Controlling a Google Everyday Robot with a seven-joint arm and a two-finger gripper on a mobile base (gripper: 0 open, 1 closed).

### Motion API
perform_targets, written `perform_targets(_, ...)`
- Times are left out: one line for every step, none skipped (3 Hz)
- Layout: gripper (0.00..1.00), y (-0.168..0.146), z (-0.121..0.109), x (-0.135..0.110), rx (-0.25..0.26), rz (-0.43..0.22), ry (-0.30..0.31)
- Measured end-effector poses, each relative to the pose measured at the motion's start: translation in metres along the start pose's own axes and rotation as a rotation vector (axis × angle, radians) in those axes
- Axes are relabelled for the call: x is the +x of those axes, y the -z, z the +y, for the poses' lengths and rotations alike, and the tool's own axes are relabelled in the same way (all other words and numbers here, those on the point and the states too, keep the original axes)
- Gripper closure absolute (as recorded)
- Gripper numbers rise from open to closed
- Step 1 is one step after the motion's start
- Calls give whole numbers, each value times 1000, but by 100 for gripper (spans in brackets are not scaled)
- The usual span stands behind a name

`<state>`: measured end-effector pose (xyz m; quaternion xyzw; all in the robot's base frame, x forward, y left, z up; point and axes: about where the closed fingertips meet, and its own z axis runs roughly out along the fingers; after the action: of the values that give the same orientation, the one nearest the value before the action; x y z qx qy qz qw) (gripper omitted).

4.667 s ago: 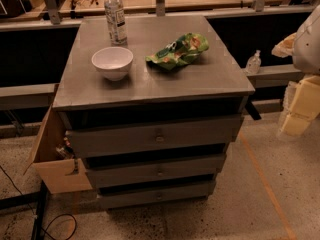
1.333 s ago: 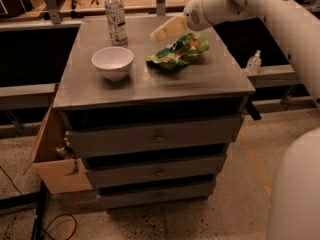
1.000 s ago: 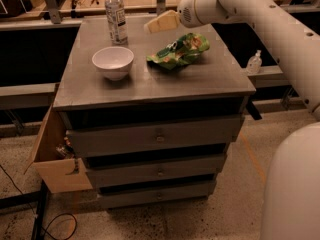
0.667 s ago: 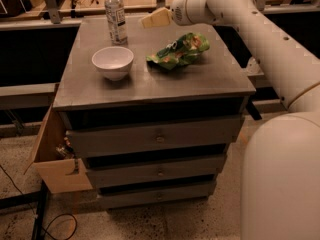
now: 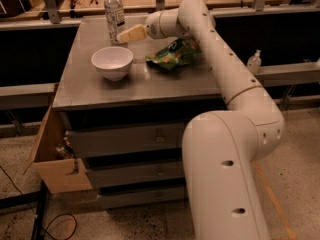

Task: Knock blue plastic bottle over

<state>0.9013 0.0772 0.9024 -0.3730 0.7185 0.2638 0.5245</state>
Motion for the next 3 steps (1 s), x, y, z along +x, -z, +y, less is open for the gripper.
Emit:
perform_targets(0,-31,11,-7,-56,-32,11)
perform_targets(0,-8,-5,-66,19,-149,76)
perform_targets(0,5,-26,-109,119,-266,49)
